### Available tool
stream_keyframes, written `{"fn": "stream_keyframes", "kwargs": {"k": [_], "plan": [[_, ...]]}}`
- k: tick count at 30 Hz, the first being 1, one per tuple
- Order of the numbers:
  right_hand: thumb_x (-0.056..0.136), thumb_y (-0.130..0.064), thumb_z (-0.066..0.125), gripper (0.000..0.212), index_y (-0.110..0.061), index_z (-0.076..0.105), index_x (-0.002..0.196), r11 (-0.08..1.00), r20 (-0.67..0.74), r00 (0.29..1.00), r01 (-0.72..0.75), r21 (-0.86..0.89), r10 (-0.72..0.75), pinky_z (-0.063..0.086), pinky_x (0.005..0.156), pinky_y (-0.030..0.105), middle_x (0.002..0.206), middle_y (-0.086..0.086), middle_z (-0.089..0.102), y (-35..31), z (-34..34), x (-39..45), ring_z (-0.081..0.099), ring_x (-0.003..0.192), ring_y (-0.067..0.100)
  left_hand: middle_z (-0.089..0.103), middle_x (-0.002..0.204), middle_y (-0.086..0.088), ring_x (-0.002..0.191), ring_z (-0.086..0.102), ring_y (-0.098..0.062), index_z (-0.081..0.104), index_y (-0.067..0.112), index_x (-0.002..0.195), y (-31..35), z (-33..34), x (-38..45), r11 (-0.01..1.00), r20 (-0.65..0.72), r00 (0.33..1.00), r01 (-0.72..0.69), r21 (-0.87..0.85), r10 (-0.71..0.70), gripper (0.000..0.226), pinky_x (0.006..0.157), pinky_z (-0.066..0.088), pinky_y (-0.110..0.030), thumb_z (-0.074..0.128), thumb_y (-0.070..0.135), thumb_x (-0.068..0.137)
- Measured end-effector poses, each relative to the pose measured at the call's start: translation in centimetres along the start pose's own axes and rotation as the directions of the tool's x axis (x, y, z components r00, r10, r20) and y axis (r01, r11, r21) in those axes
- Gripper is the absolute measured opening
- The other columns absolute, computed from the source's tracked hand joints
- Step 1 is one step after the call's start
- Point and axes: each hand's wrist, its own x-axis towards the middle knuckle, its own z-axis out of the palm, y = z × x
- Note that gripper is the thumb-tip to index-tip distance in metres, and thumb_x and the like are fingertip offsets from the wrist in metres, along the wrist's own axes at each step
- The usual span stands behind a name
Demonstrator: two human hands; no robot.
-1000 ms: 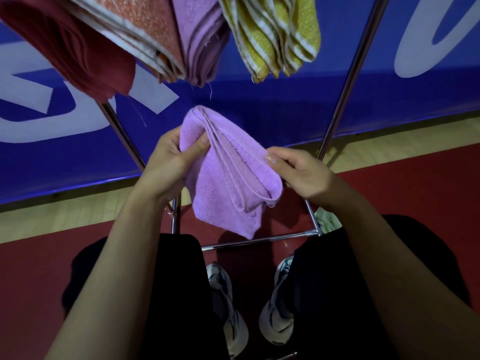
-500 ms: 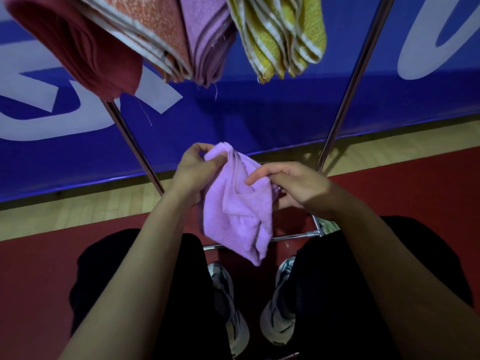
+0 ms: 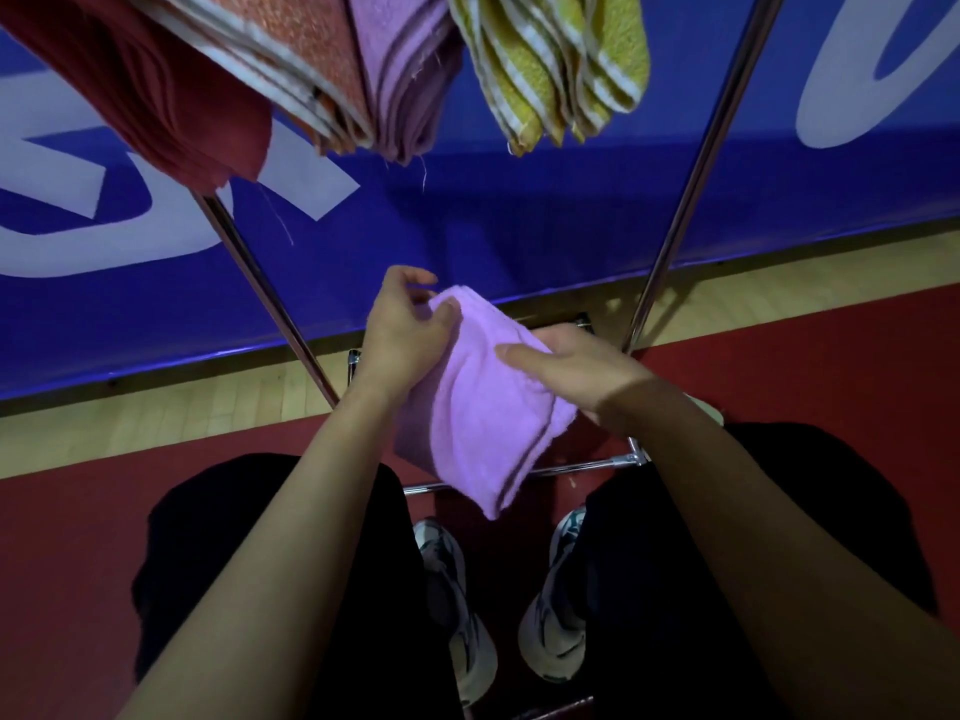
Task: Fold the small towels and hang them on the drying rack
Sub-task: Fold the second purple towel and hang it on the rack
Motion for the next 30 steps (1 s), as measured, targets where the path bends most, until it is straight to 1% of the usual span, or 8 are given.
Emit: {"fn": "stream_keyframes", "kwargs": {"k": [4,8,11,15,19,23,25,30], "plan": [[0.099,-0.023,0.061,0.032,-0.014,0.065,0.069,0.921,-0.062,0.994,-0.055,0.385,0.086,0.039,0.06,0.028,0.065,0.002,0.057,0.3,-0.2,0.4,0.054,0.062,0.014,0.056,0.134,-0.008,0.124,0.055,-0.027,0.058,0.021,0.133,0.7,-0.9,-1.3,0.954,0.123,0.983,-0.163,0.253,0.135,0.042,0.097,0.035,-0.025,0.062,0.046,0.1],[0.103,-0.014,0.052,0.028,0.006,0.071,0.095,0.887,-0.085,0.983,-0.107,0.448,0.161,0.055,0.069,0.033,0.083,0.02,0.066,0.5,0.1,0.5,0.067,0.075,0.028,0.066,0.132,0.022,0.118,0.064,0.004,0.048,0.04,0.147,2.3,-1.5,-5.4,0.952,0.617,0.772,-0.282,0.118,0.152,0.076,0.103,0.051,-0.026,0.064,0.076,0.082],[0.101,-0.013,0.055,0.018,0.0,0.067,0.096,0.873,-0.103,0.975,-0.128,0.47,0.199,0.057,0.083,0.051,0.092,0.026,0.065,0.4,0.2,0.6,0.068,0.086,0.034,0.067,0.133,0.015,0.119,0.065,-0.011,0.035,0.048,0.147,1.8,0.1,-6.2,0.855,0.55,0.791,-0.459,0.242,0.269,0.078,0.099,0.054,-0.037,0.068,0.074,0.081],[0.102,-0.013,0.053,0.021,-0.004,0.067,0.09,0.853,-0.117,0.971,-0.12,0.508,0.207,0.058,0.06,0.032,0.085,0.021,0.066,0.3,-0.4,0.5,0.07,0.068,0.026,0.054,0.155,0.001,0.138,0.054,-0.017,0.03,0.023,0.163,1.2,1.0,-5.2,0.805,0.518,0.782,-0.531,0.264,0.346,0.101,0.11,0.047,-0.035,0.07,0.069,0.081],[0.104,-0.023,0.053,0.023,-0.003,0.065,0.101,0.775,-0.099,0.971,-0.111,0.622,0.218,0.058,0.059,0.032,0.09,0.024,0.063,0.2,-1.0,0.5,0.068,0.071,0.027,0.042,0.164,-0.002,0.147,0.044,-0.017,0.028,0.015,0.164,0.7,1.4,-5.0,0.765,0.553,0.722,-0.606,0.216,0.416,0.1,0.115,0.035,-0.022,0.077,0.054,0.086],[0.108,-0.032,0.046,0.031,-0.007,0.063,0.107,0.689,-0.028,0.965,-0.167,0.706,0.262,0.063,0.058,0.042,0.094,0.016,0.069,-0.2,-1.4,0.3,0.074,0.069,0.023,0.075,0.113,0.006,0.102,0.064,-0.015,0.051,0.023,0.152,1.4,1.1,-4.9,0.767,0.425,0.759,-0.61,0.199,0.493,0.053,0.082,0.047,-0.02,0.059,0.038,0.102],[0.109,-0.029,0.039,0.034,-0.003,0.061,0.109,0.654,-0.007,0.968,-0.164,0.738,0.251,0.064,0.067,0.048,0.103,0.018,0.068,-0.4,-1.5,0.1,0.073,0.077,0.028,0.064,0.075,0.013,0.077,0.058,-0.014,0.066,0.025,0.134,1.9,0.8,-5.0,0.807,0.397,0.795,-0.56,0.19,0.459,0.031,0.064,0.036,-0.01,0.055,0.034,0.107],[0.093,0.007,0.028,0.039,0.01,0.063,0.112,0.646,0.073,0.985,-0.158,0.747,0.157,0.062,0.083,0.05,0.107,0.03,0.068,-0.8,-2.3,-0.4,0.071,0.1,0.04,0.07,0.077,0.011,0.07,0.056,-0.004,0.069,0.025,0.094,2.0,-0.1,-4.1,0.929,0.306,0.901,-0.355,0.106,0.309,0.031,0.068,0.043,-0.023,0.047,0.04,0.109]]}}
